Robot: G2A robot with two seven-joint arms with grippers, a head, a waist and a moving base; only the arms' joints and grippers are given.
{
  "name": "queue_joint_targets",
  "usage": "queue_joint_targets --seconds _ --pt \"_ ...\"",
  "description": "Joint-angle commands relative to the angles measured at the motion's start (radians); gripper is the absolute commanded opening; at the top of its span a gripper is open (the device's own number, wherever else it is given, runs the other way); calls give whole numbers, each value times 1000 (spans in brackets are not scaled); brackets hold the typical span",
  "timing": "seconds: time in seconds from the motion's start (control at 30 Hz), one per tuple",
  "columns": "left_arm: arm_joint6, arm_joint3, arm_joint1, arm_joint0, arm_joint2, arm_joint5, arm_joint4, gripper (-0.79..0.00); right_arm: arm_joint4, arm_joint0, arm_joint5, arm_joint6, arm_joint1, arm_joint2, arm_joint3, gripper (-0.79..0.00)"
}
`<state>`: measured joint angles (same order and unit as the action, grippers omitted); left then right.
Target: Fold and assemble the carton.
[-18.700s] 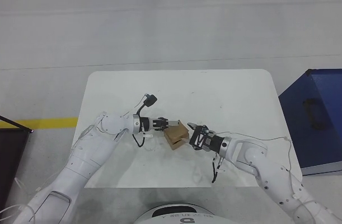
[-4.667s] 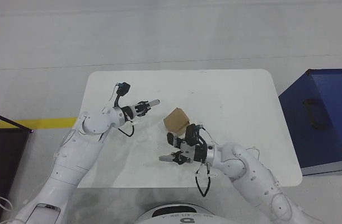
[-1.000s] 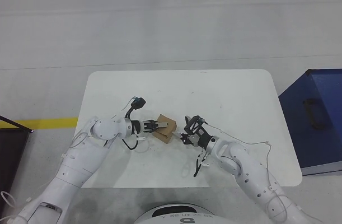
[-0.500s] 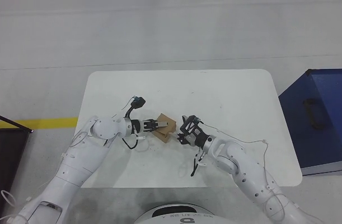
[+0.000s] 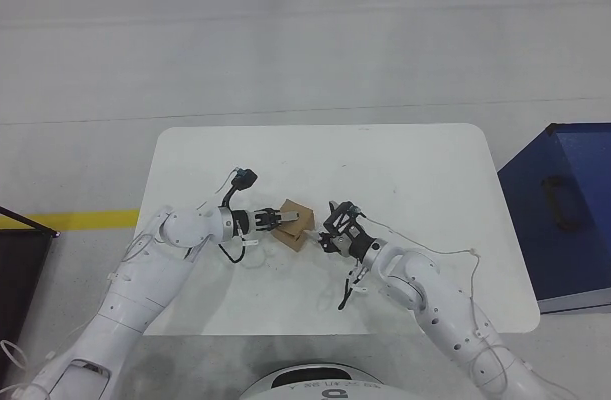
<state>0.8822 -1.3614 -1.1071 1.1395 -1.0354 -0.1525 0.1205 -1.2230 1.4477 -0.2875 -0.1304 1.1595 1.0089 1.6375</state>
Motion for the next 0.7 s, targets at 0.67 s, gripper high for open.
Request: queue_joint_targets --seconds 0.67 --pt "-6 33 2 8 -23 -57 -68 -200 26 -33 63 -14 20 -15 -17 -179"
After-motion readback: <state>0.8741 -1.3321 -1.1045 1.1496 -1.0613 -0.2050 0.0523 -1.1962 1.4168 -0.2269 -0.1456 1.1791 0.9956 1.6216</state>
